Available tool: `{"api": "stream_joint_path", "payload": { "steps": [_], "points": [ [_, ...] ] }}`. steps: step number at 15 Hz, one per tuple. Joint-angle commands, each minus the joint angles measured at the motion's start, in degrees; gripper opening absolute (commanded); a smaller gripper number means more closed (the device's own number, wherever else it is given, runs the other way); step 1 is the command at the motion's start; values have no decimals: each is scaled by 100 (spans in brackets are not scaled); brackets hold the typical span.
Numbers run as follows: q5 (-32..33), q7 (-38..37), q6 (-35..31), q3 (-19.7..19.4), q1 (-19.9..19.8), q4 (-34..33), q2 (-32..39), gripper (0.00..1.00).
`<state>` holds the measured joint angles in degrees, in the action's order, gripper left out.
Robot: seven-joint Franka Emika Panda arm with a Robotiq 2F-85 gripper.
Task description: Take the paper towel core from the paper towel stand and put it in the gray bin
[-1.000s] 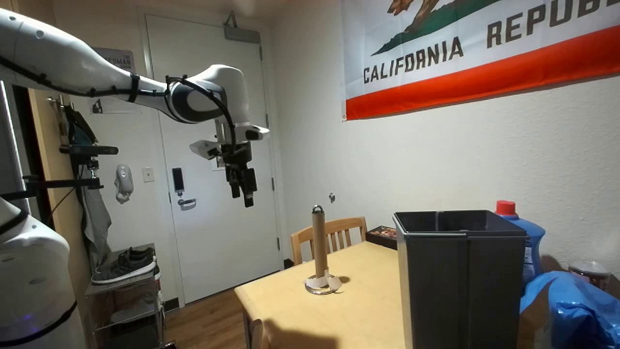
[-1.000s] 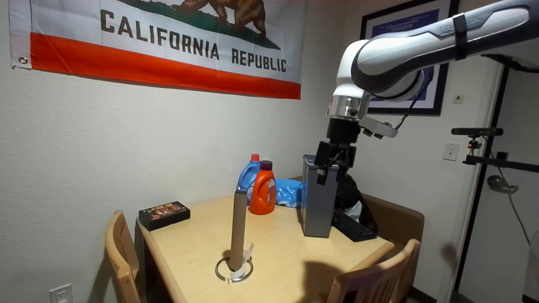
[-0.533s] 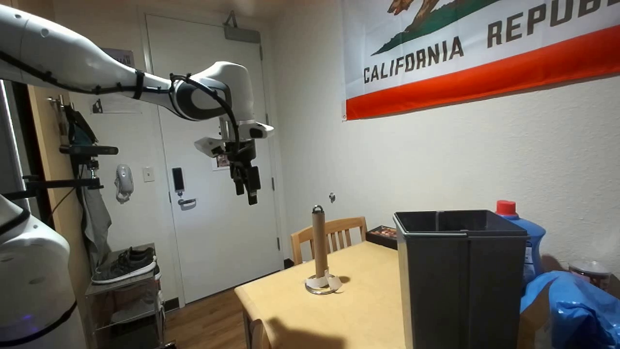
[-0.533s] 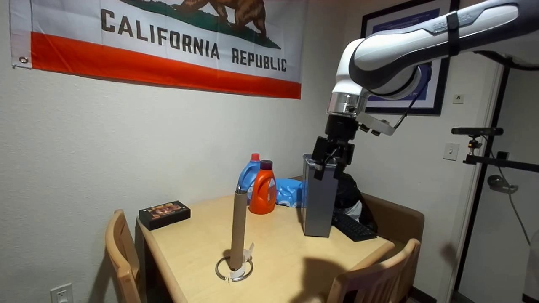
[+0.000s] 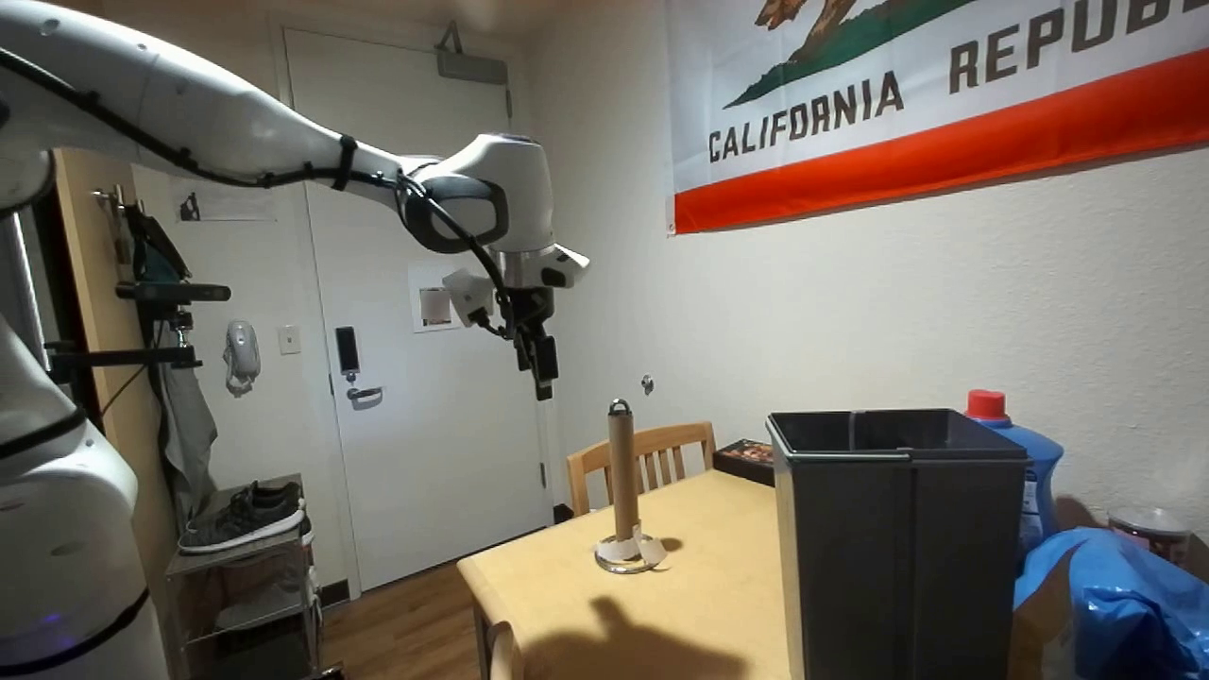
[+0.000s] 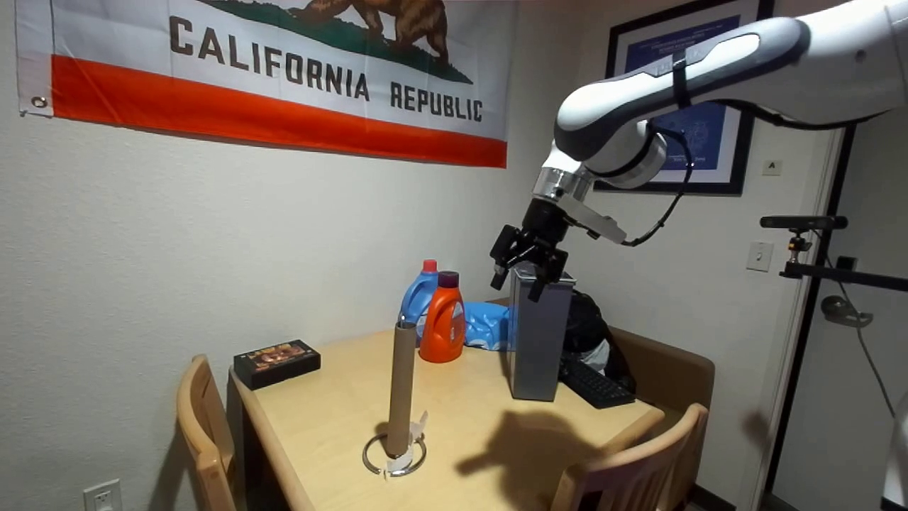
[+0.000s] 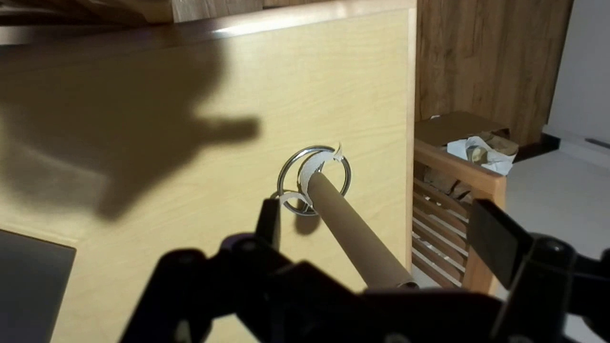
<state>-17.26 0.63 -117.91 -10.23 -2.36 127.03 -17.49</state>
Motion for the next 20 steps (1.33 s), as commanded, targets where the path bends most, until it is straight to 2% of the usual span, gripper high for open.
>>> {"api": "stream_joint_path", "payload": {
  "steps": [1, 5, 10, 16, 17, 18, 20],
  "points": [
    [-267, -256, -37, 43, -117, -849, 969, 100],
    [-123, -690, 17, 154, -188, -1553, 1618, 100],
    [54, -930, 65, 280, -164, -2097, 2009, 100],
    [223, -1044, -3, 477, -65, -2334, 2282, 100],
    [257, -1033, 123, 520, -53, -2243, 2179, 100],
    [115, -798, -53, 494, -131, -2153, 2189, 100],
    [147, -820, -37, 551, -101, -2153, 2193, 100]
  ]
}}
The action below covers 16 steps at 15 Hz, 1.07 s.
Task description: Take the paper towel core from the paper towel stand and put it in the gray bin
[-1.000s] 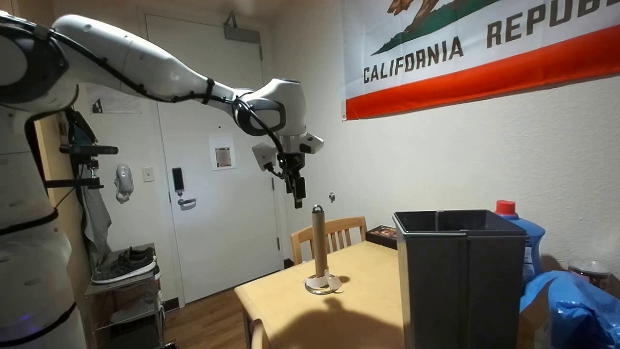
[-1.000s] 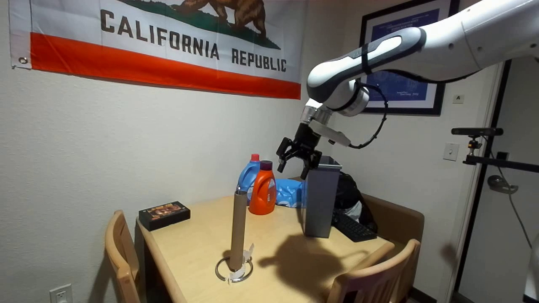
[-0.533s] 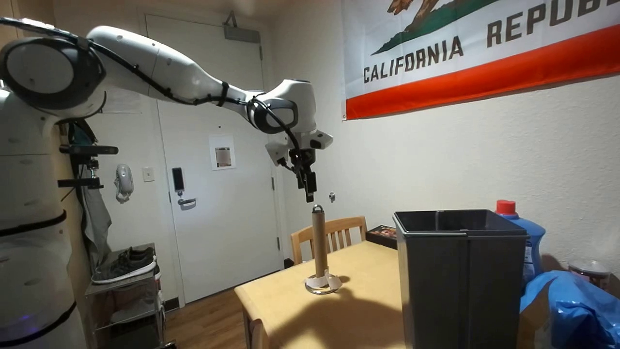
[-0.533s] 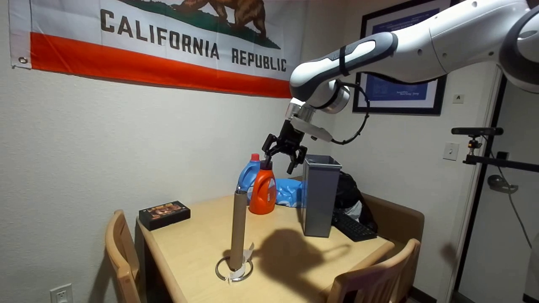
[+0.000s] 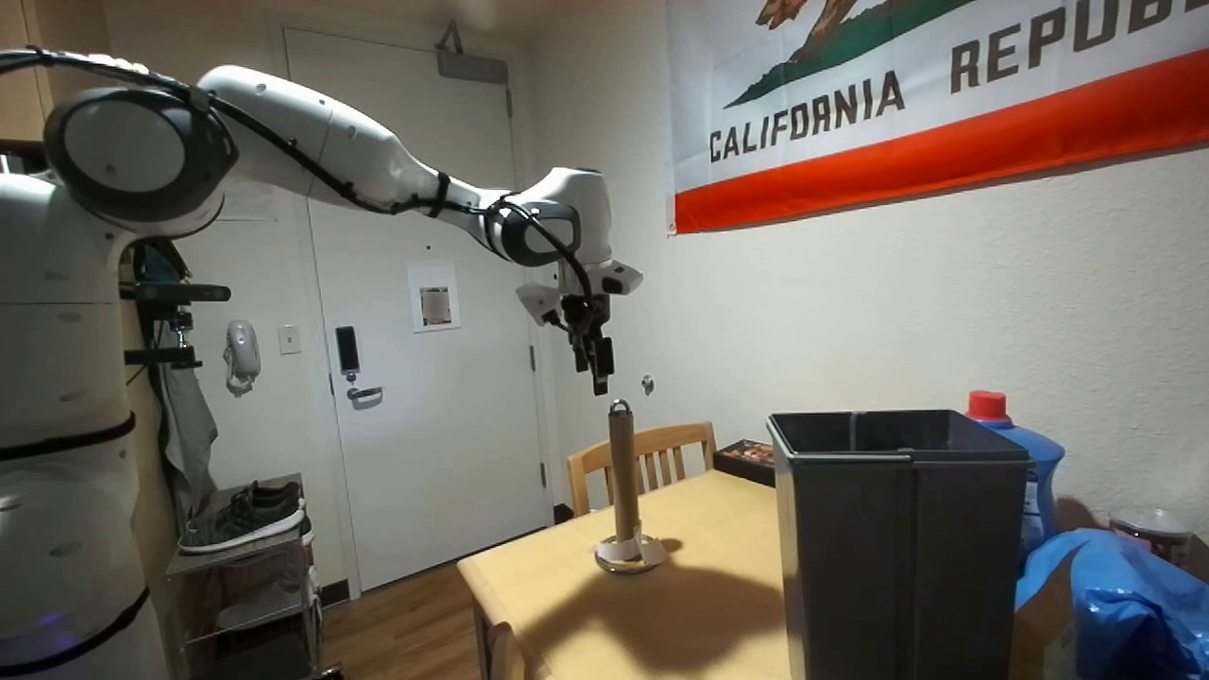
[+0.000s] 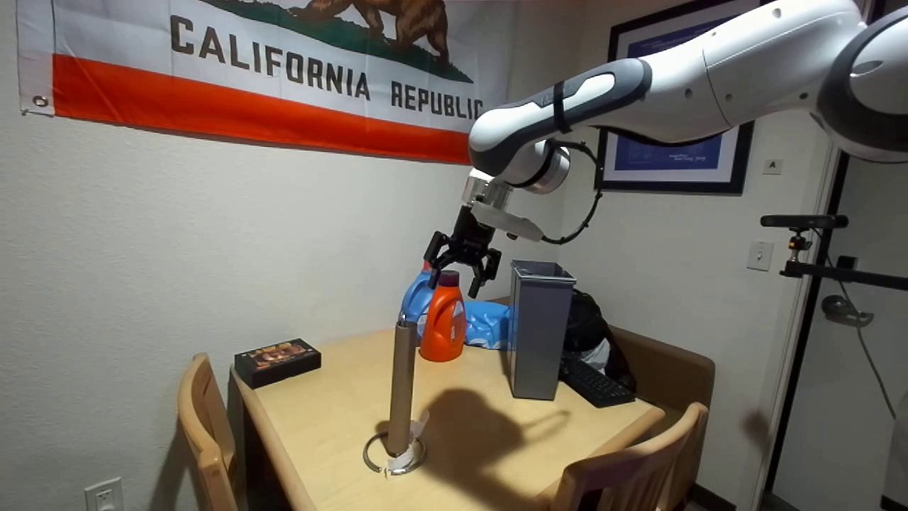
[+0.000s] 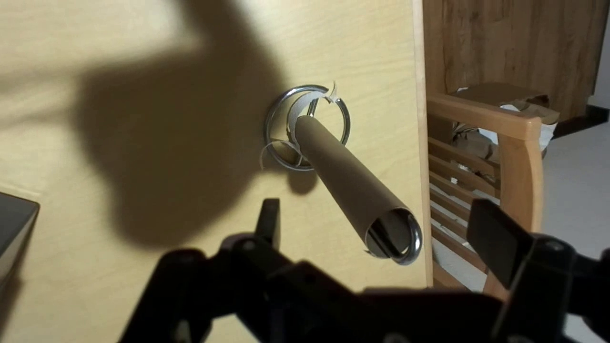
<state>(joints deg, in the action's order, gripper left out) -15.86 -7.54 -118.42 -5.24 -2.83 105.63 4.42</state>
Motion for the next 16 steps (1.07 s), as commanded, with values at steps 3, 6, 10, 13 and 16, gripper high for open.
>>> {"api": "stream_joint_path", "payload": {
  "steps": [3, 6, 10, 13, 16],
  "points": [
    [56, -232, -157, 62, -25, -148, 168, 100],
    [-57, -708, -107, 70, -19, -753, 701, 100],
    [65, -981, -48, 124, 55, -1337, 1176, 100],
    [200, -1238, 64, 154, 129, -1742, 1521, 100],
    [355, -1481, 136, 147, 203, -2082, 1848, 100]
  ]
}}
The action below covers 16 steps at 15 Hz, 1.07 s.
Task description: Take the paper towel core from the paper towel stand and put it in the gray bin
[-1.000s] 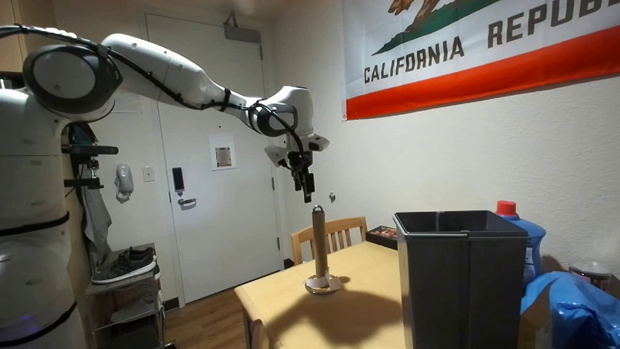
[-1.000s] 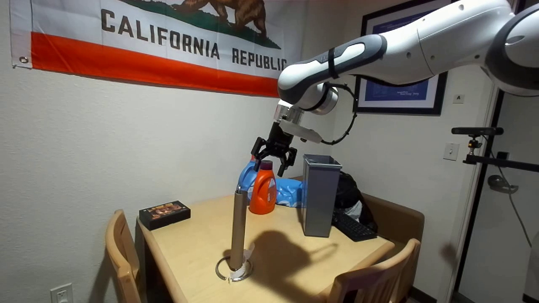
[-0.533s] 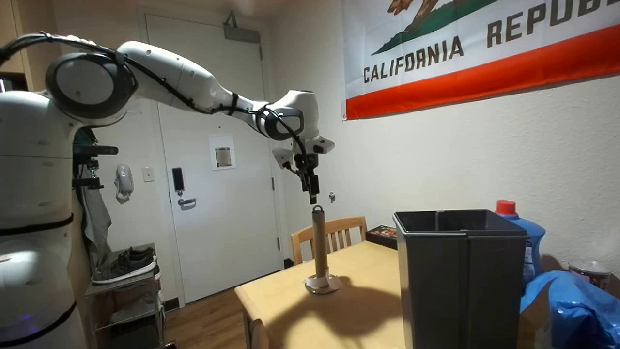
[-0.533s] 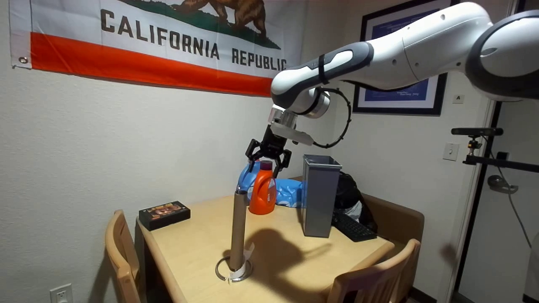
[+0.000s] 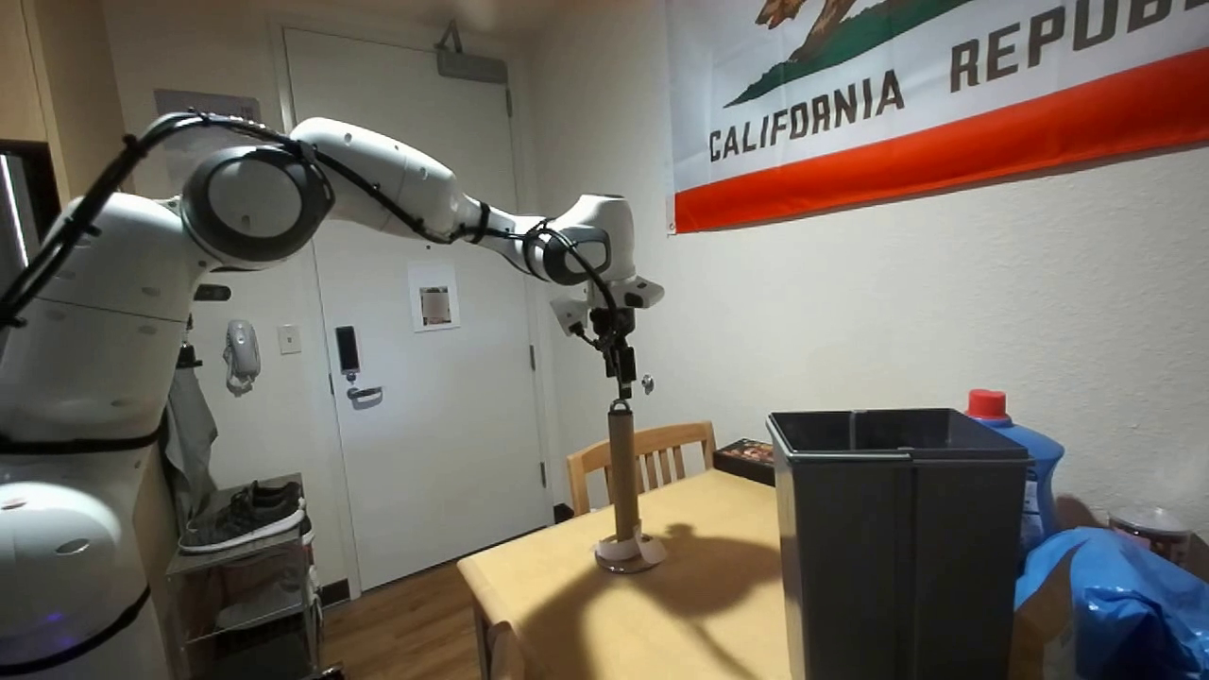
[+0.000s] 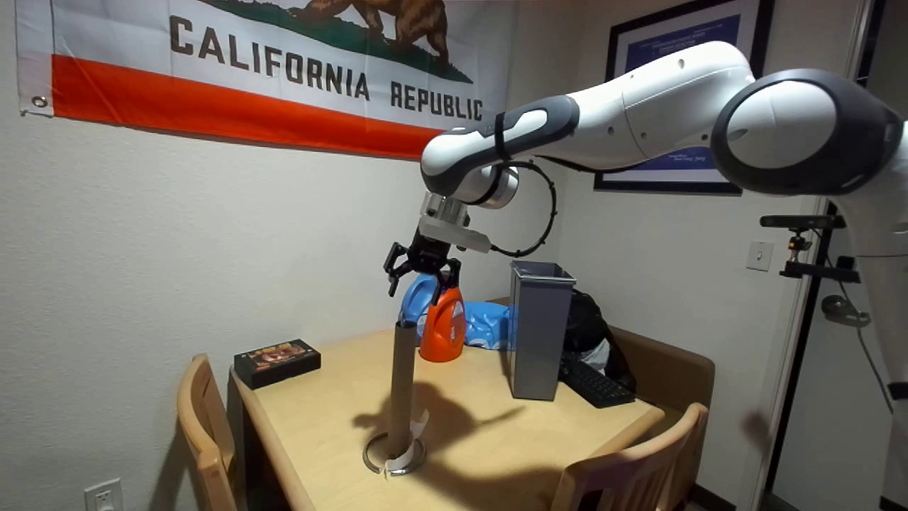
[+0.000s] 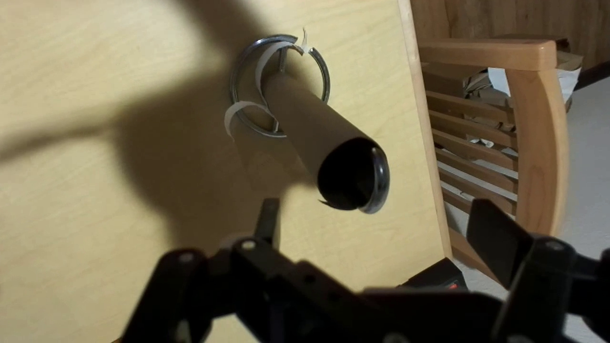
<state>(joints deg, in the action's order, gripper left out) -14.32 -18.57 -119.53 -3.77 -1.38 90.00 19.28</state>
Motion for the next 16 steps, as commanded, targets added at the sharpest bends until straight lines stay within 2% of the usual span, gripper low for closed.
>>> {"api": "stream_joint_path", "payload": {
  "steps": [1, 8, 16],
  "points": [
    [275, -498, 278, -22, 83, -636, 485, 100],
    [674, -1243, 494, -152, 172, -1112, 1048, 100],
    [1030, -1334, 841, -169, 301, -1411, 1326, 100]
  ]
}}
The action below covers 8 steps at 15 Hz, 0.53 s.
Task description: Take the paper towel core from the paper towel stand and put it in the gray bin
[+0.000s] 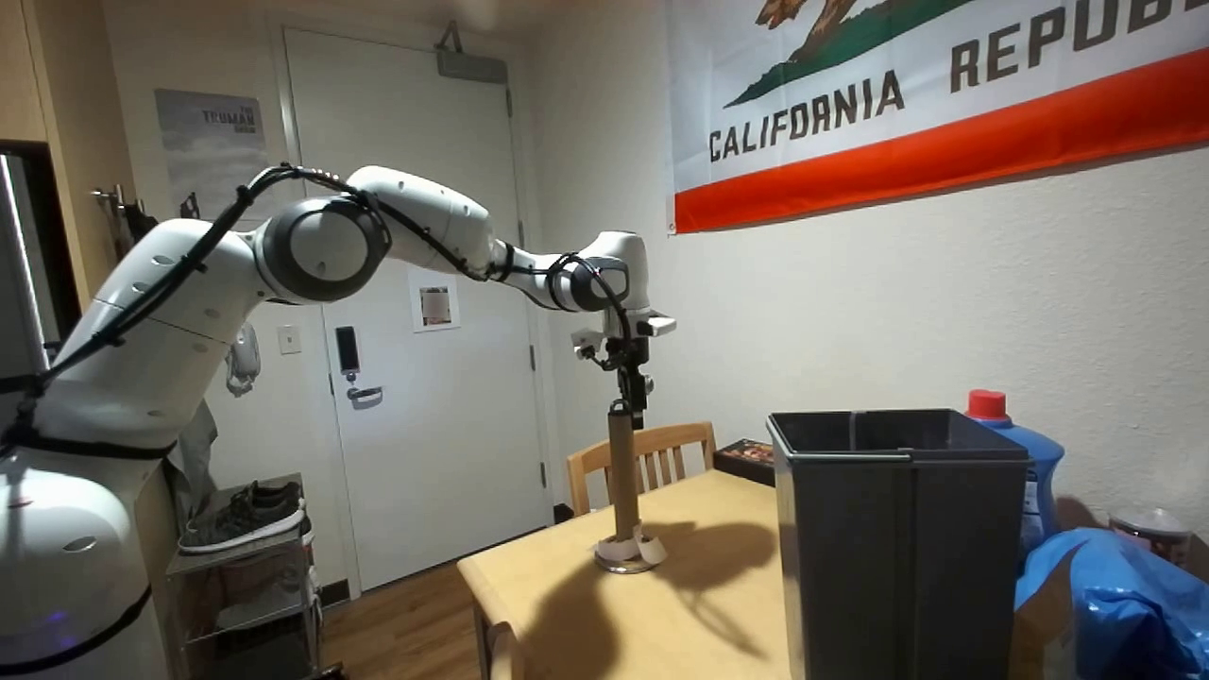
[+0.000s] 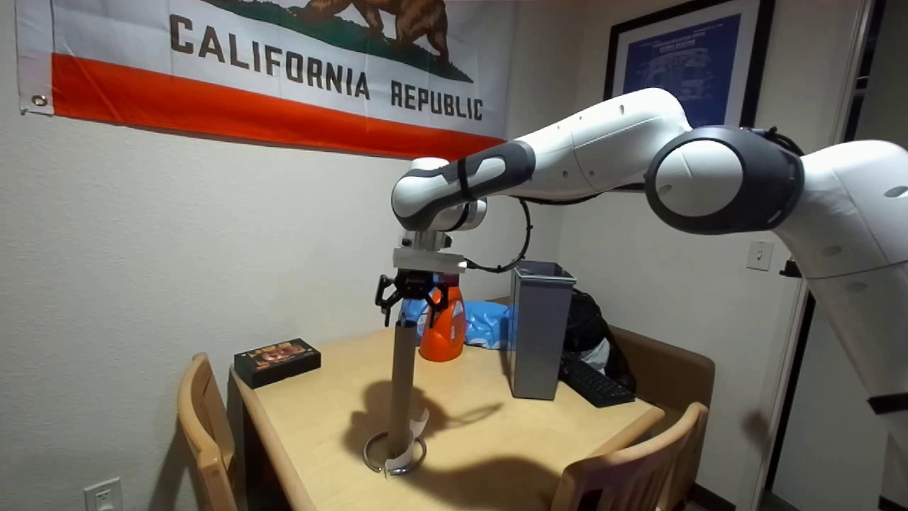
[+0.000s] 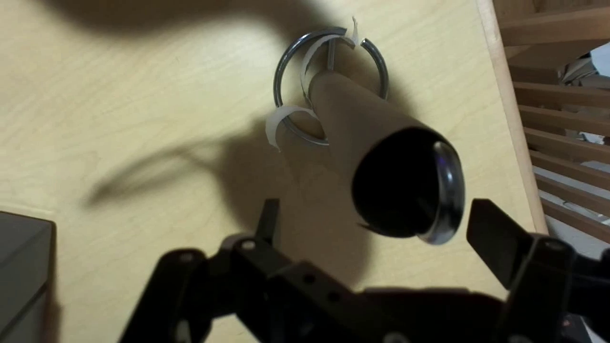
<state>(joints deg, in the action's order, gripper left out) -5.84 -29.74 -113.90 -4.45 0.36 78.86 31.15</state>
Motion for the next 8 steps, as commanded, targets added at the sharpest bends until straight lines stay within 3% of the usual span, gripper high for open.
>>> {"api": "stream_joint_path", "payload": {
  "steps": [1, 5, 6, 7, 8],
  "points": [
    [197, -215, 309, -95, 132, -340, 168, 100],
    [225, -169, 361, -79, 156, -463, 241, 100],
    [220, -131, 366, -70, 154, -486, 253, 90],
    [222, -135, 377, -70, 161, -507, 265, 74],
    [228, -124, 391, -69, 168, -531, 279, 66]
  ]
}}
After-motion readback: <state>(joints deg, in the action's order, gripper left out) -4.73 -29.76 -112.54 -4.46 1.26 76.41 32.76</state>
